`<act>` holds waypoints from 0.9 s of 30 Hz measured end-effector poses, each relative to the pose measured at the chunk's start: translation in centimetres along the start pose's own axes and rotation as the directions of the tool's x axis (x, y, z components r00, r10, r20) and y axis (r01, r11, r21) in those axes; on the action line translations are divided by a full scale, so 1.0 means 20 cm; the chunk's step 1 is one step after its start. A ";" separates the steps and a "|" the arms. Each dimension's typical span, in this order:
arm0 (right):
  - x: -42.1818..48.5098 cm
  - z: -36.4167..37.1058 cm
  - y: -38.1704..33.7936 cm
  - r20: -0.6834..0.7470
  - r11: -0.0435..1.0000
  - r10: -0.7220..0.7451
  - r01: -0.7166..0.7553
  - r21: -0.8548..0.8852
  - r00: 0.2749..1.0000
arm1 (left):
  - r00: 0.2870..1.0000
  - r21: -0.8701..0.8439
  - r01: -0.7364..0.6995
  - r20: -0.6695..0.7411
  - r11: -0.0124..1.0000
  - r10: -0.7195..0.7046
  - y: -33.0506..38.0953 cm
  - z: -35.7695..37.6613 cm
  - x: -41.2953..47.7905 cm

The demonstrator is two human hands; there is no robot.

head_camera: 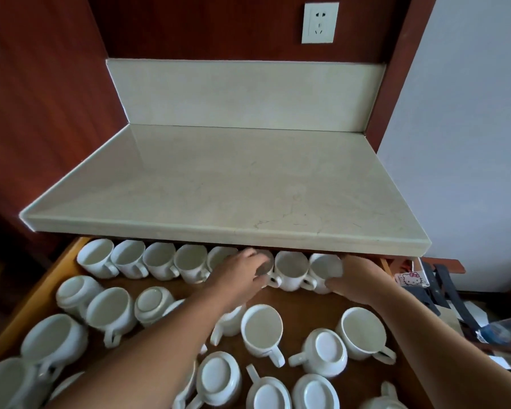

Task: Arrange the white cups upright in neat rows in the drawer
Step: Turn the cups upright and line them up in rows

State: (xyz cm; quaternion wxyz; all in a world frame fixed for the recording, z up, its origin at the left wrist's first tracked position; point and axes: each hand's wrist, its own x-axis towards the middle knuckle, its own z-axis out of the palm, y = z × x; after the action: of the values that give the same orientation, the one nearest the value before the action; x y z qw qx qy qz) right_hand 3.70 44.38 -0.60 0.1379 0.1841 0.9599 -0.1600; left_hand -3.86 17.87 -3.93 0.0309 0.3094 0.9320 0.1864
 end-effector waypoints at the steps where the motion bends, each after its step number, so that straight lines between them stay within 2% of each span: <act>1: -0.02 -0.05 -0.06 0.008 0.998 -0.012 0.013 -0.054 1.000 | 1.000 0.007 0.006 -0.003 1.000 -0.006 -0.03 -0.04 -0.02; 5: -0.06 -0.14 -0.41 0.133 0.951 -0.222 0.244 -0.188 0.966 | 0.993 -0.037 0.083 -0.084 0.996 -0.086 -0.17 -0.27 -0.15; 8: -0.12 -0.13 -0.72 0.176 0.906 -0.389 0.410 -0.104 0.904 | 0.974 -0.055 0.165 -0.151 0.985 -0.171 -0.34 -0.45 -0.30; 12: -0.21 0.01 -1.11 0.165 0.860 -0.509 0.505 0.068 0.845 | 0.951 -0.040 0.261 -0.160 0.964 -0.264 -0.68 -0.65 -0.52; 15: -0.24 0.17 -1.39 0.182 0.829 -0.554 0.558 0.031 0.812 | 0.945 0.054 0.293 -0.171 0.955 -0.280 -0.98 -0.76 -0.66; 19: -0.24 0.39 -1.76 0.212 0.854 -0.519 0.511 0.094 0.828 | 0.940 0.089 0.339 0.011 0.936 -0.342 -1.31 -0.83 -0.79; 22: -0.23 0.58 -1.98 0.217 0.850 -0.518 0.527 0.019 0.827 | 0.955 0.146 0.259 0.112 0.955 -0.276 -1.49 -0.80 -0.85; 27: -0.29 0.80 -2.14 0.181 0.889 -0.425 0.447 -0.103 0.887 | 0.944 0.232 0.071 0.298 0.970 -0.140 -1.55 -0.78 -0.85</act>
State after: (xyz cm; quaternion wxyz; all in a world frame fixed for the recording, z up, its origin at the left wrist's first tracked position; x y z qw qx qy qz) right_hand -4.90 -0.86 -2.44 0.1845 -0.0598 0.9721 -0.1322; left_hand -10.35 -20.13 -1.80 0.1536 0.2856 0.9455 0.0300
